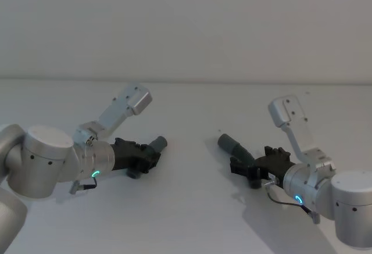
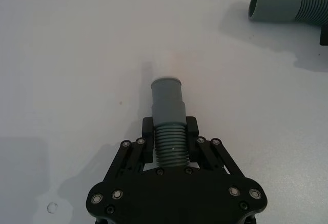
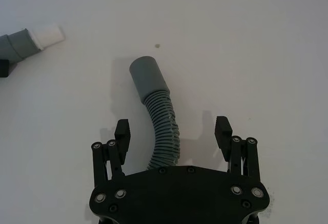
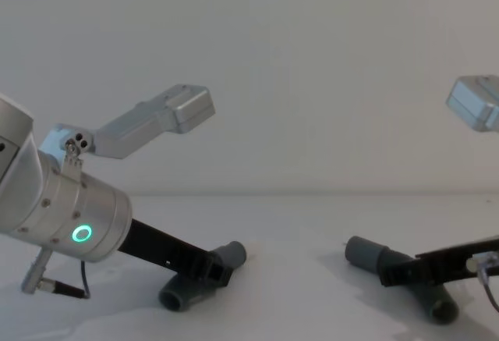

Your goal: Use both hands to pick up one end of the pipe from the table, align the ends, and insert them.

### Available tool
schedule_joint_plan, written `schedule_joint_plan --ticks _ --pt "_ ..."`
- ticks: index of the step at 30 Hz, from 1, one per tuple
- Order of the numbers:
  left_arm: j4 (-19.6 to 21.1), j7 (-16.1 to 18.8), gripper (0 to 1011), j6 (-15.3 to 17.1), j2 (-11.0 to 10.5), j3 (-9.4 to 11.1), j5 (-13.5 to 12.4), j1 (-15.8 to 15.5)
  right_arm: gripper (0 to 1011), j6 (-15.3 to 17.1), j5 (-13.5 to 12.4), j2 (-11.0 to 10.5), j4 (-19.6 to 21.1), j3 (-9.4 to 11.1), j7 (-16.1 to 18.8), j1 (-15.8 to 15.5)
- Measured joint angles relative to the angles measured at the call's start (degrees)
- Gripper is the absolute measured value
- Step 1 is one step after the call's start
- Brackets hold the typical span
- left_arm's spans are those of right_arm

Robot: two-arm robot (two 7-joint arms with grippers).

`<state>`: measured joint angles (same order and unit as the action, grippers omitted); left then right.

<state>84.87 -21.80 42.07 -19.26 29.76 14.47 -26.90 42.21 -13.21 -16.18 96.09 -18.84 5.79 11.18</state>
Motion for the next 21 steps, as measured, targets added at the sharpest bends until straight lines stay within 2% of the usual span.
schedule_joint_plan --ticks 21 --pt "0.0 0.0 345 0.0 0.0 0.0 0.0 0.0 1000 -0.65 1.16 0.49 -0.66 -0.13 0.54 -0.06"
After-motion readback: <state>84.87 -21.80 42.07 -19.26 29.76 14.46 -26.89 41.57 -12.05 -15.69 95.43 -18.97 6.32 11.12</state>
